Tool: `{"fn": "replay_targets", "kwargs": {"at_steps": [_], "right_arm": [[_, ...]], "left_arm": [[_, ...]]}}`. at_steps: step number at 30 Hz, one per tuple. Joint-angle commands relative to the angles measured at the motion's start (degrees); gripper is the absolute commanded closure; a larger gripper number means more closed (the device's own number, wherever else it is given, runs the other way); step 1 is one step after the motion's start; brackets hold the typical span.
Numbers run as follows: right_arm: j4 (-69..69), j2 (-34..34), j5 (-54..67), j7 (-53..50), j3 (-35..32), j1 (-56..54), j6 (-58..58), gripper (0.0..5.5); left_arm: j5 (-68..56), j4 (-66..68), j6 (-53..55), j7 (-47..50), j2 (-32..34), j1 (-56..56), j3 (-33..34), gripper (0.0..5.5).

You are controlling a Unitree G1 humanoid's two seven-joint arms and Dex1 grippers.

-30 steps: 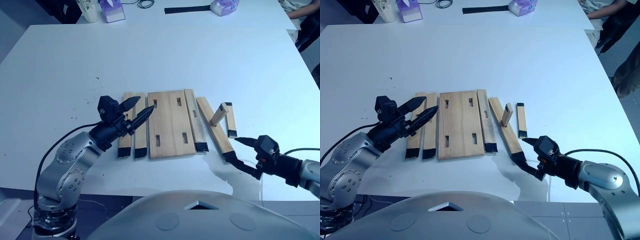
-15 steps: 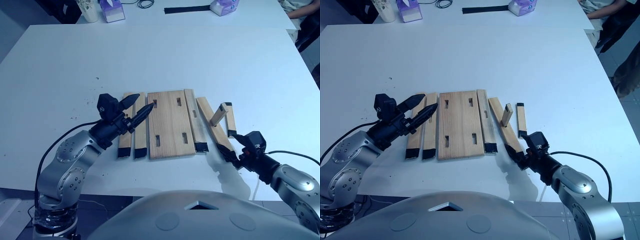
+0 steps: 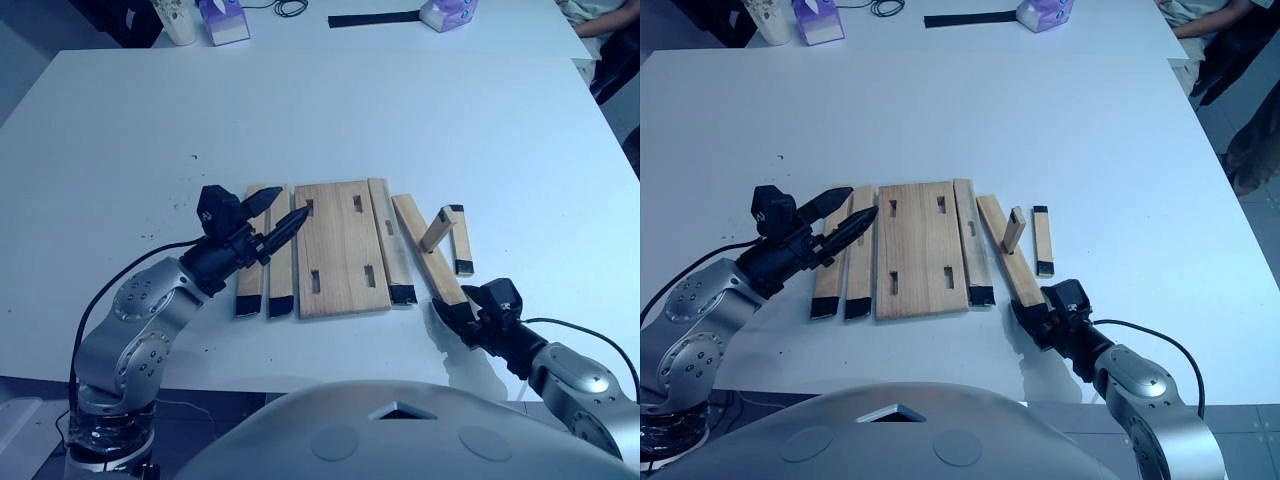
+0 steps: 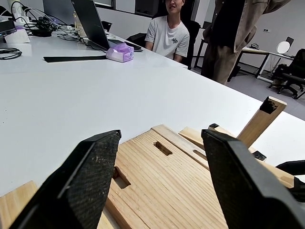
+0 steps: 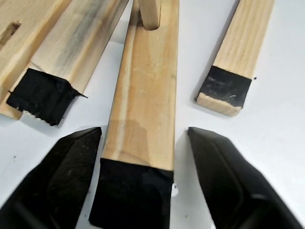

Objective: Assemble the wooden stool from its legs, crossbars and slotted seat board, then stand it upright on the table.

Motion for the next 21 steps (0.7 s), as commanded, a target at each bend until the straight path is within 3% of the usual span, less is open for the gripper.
{"fn": "replay_targets", "kwargs": {"at_steps": [1,6,14,21], "right_arm": [[2.92,1.34,-1.58,-1.11,1.38,-0.20,-0.51,2.78],[3.33,2.19,-1.59,-1.40,1.16,-0.61,-1.42,3.42],[1.68,3.44,1.02,-1.12,-3.12,-5.38,-2.71,3.43],[-2.58,6.27,13.94,1.04,-9.05,-20.81,-3.53,3.43]], "left_arm": [[-0.06,0.62,0.86,-0.36,0.60,-0.95,-0.61,2.35],[0.01,0.80,0.64,-0.23,0.58,-0.93,-0.66,2.35],[0.47,0.61,-0.12,0.41,-0.12,-0.24,-0.85,2.35],[-1.27,2.69,1.09,1.85,-0.32,-3.15,1.31,2.35]]}}
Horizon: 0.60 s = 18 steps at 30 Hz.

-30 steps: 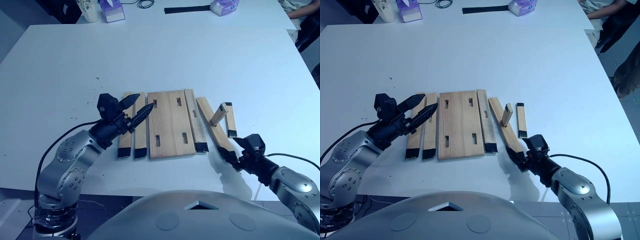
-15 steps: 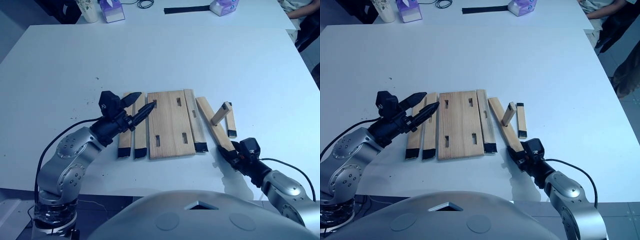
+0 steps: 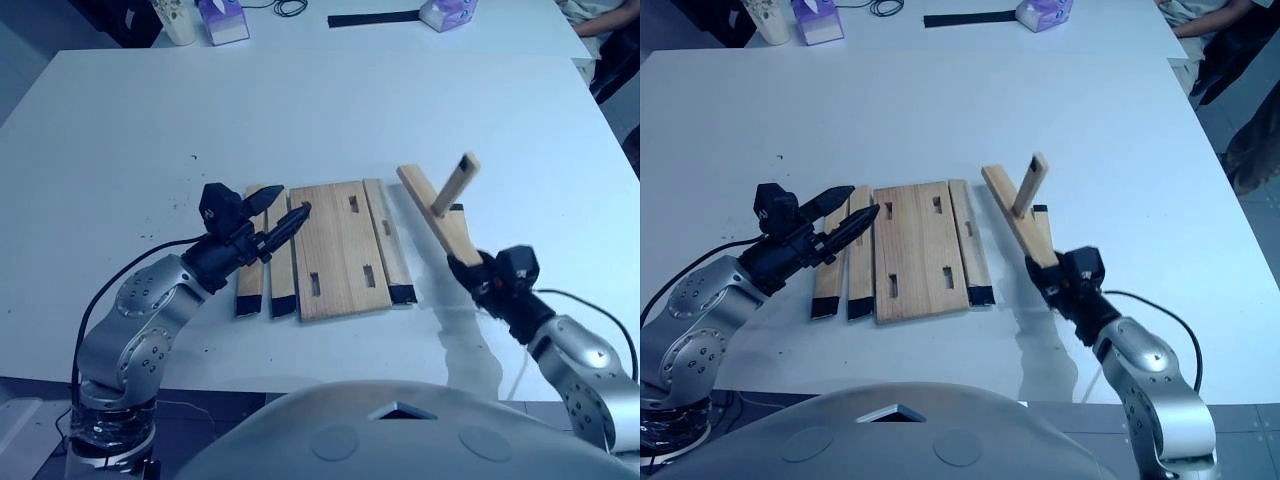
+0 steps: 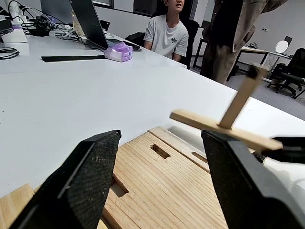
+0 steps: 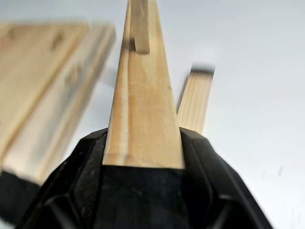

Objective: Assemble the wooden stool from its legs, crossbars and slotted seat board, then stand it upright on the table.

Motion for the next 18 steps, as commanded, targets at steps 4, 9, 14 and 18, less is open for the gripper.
{"fn": "replay_targets", "kwargs": {"at_steps": [4,9,14,18], "right_arm": [[-1.04,-1.47,20.12,4.76,-4.62,-19.76,2.66,3.43],[5.09,-6.09,27.56,9.25,-5.81,-27.21,4.71,3.43],[10.45,-9.21,21.65,13.03,-4.61,-27.63,1.08,3.43],[12.49,-8.02,19.30,11.70,-4.22,-29.56,-0.80,3.43]], "left_arm": [[-14.93,1.21,5.36,4.21,-1.37,-9.25,6.29,2.18],[-25.55,3.91,9.60,5.53,0.58,-16.23,6.72,1.51],[-22.41,5.37,9.34,4.14,2.47,-15.48,6.14,0.80],[-21.83,3.26,9.58,4.39,1.86,-13.50,4.01,0.25]]}}
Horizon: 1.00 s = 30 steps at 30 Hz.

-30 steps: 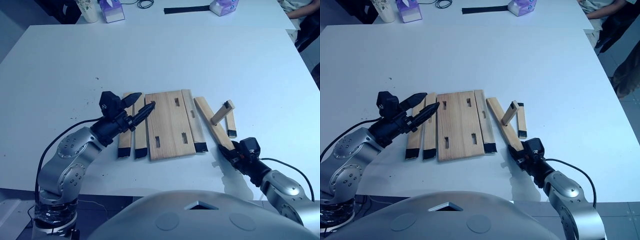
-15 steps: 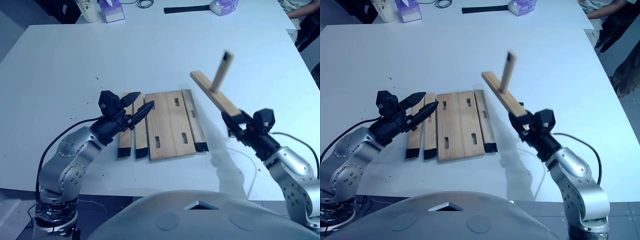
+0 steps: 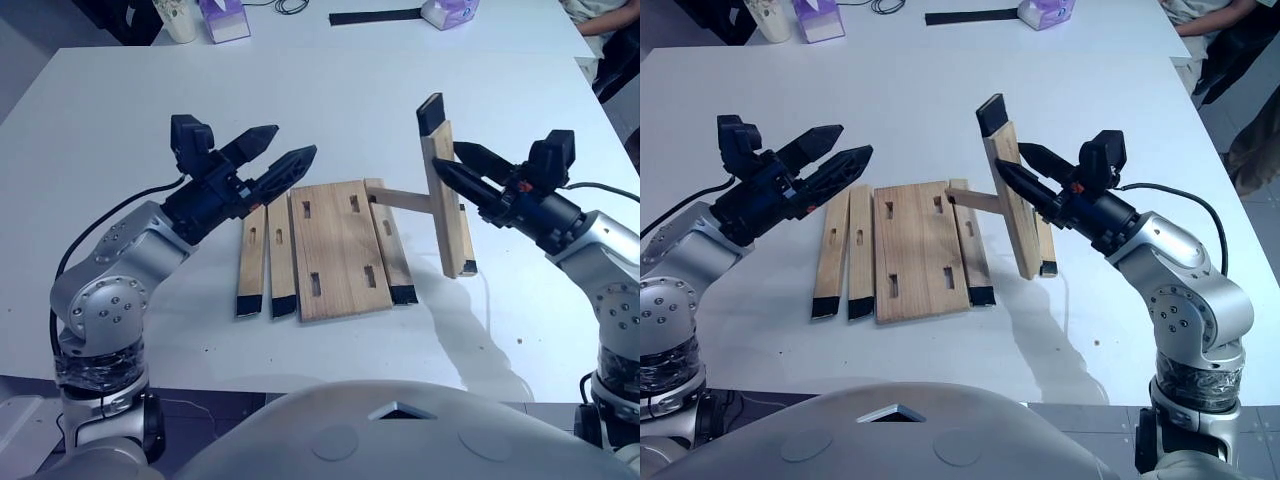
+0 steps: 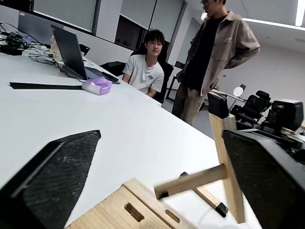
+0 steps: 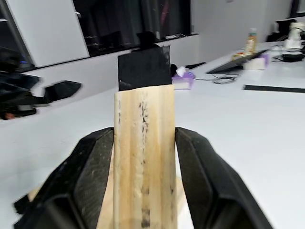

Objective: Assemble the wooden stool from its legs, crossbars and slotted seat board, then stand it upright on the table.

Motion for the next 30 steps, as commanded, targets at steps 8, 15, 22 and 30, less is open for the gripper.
{"fn": "replay_targets", "kwargs": {"at_steps": [8,15,22,30], "right_arm": [[11.96,6.27,-9.61,-8.50,2.42,-15.48,-7.46,3.43],[18.37,13.23,-15.23,-12.66,6.99,-26.14,-10.93,3.43],[23.04,20.17,-15.06,-14.71,6.74,-36.73,-14.61,3.43],[20.66,26.86,-11.19,-17.04,6.91,-40.82,-13.36,3.43]], "left_arm": [[-3.34,-3.03,1.47,4.06,-4.66,-0.18,-6.60,0.10],[-12.32,3.03,1.98,15.77,-19.03,-10.47,-14.38,0.10],[-17.67,8.41,-3.05,25.84,-31.54,-13.57,-14.80,0.10],[-17.21,14.12,-8.75,26.19,-41.24,-17.68,-16.82,0.10]]}}
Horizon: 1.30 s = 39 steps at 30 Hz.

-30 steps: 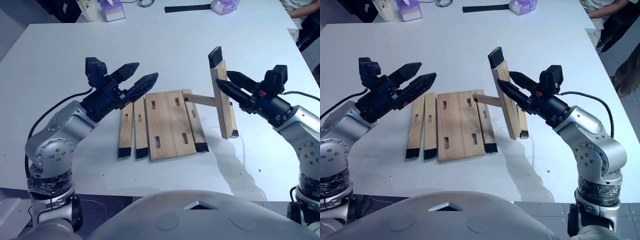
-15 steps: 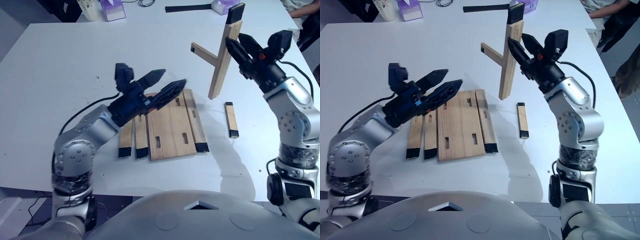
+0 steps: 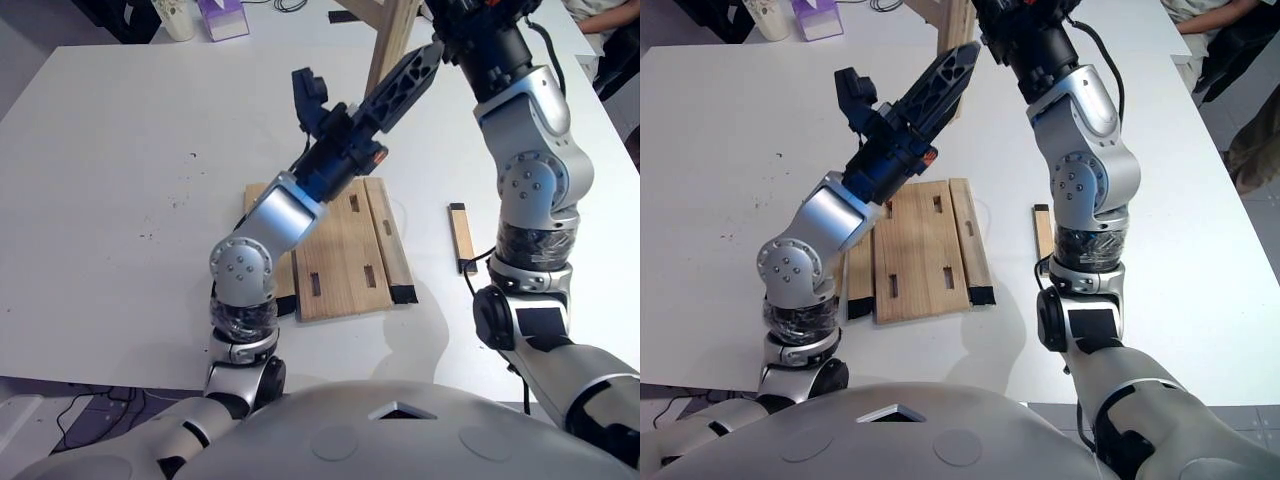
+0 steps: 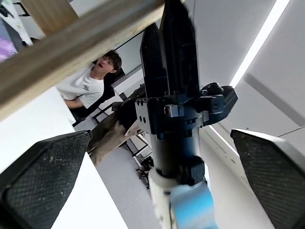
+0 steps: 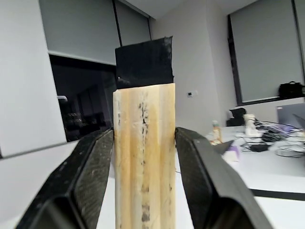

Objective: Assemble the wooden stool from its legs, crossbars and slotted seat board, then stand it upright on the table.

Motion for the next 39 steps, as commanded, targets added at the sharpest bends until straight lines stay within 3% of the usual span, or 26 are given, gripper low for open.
{"fn": "replay_targets", "kwargs": {"at_steps": [1,22,39], "right_arm": [[-2.50,1.95,3.38,-0.89,-0.40,-2.38,1.50,3.43],[-8.44,5.97,13.09,-9.36,-2.98,-2.62,5.47,3.43],[-12.79,9.36,23.06,-16.36,-1.78,8.04,12.22,3.43]], "left_arm": [[-1.14,2.46,-2.43,-0.52,-5.80,-1.08,0.00,0.10],[-5.33,7.57,-8.47,-2.31,-5.84,-4.09,7.41,0.10],[-5.93,8.59,-10.47,-2.32,-3.72,-9.63,13.76,0.10]]}}
